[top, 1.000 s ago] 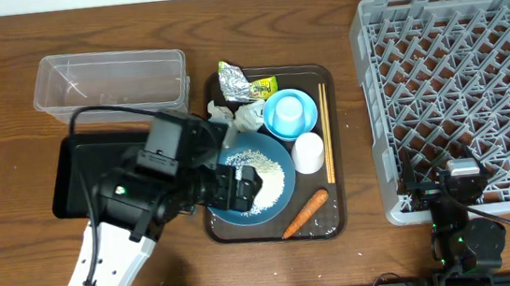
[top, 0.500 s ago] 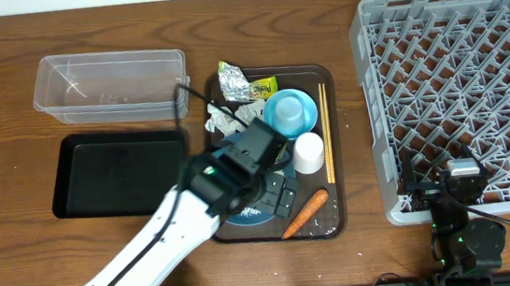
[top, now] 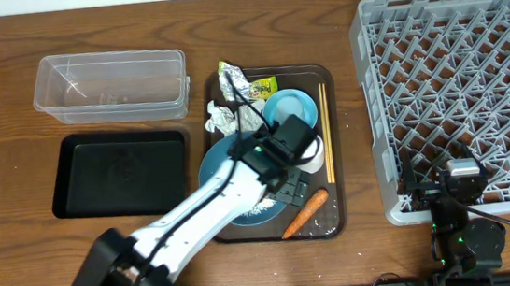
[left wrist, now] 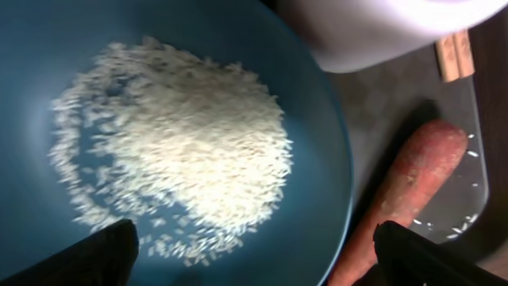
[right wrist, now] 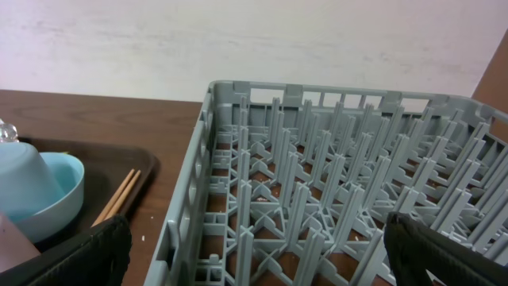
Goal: Sort waste into correct bins and load items into the dishwasher rack
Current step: 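Reach the left gripper to the blue rice plate and grasp its rim, then lift the blue plate with the left gripper over the black tray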
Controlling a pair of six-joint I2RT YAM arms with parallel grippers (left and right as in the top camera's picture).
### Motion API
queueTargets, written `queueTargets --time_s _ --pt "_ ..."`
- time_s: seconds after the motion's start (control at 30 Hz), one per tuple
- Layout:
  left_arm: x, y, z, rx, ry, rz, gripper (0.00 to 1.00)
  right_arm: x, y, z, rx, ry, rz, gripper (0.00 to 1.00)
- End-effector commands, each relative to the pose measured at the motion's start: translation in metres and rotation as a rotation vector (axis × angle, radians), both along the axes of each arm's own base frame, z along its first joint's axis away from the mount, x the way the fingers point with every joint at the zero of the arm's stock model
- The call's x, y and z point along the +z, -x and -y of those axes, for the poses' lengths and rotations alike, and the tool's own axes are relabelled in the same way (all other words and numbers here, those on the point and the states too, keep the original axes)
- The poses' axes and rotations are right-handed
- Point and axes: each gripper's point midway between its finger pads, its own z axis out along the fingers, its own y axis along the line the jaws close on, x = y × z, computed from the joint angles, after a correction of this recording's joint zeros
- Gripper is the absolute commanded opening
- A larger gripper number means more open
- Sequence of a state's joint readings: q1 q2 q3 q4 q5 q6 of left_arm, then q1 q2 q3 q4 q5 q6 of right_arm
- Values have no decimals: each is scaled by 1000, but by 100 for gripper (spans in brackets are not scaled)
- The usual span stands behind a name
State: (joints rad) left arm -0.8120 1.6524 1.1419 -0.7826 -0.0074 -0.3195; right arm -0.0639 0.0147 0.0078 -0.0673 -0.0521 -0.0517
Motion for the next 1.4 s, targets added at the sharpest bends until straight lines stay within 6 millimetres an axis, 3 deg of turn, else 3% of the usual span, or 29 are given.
queueTargets --time_s 0.0,0.37,0.53,0.73,0.97,1.37 --pt "-5 0 9 -15 -16 8 91 -1 0 0 1 -14 1 99" --pt "-38 13 16 -36 -82 -53 87 0 0 0 1 -14 1 99" --pt "-44 12 17 -34 -85 -56 75 -1 0 0 1 -14 1 99" --pt "-46 14 15 -34 -90 -60 53 -1 0 0 1 -13 1 99" --pt "-53 20 8 -34 -109 -76 43 -1 0 0 1 -14 1 99" --pt "-49 17 11 -12 -90 -65 12 -1 0 0 1 -14 1 99"
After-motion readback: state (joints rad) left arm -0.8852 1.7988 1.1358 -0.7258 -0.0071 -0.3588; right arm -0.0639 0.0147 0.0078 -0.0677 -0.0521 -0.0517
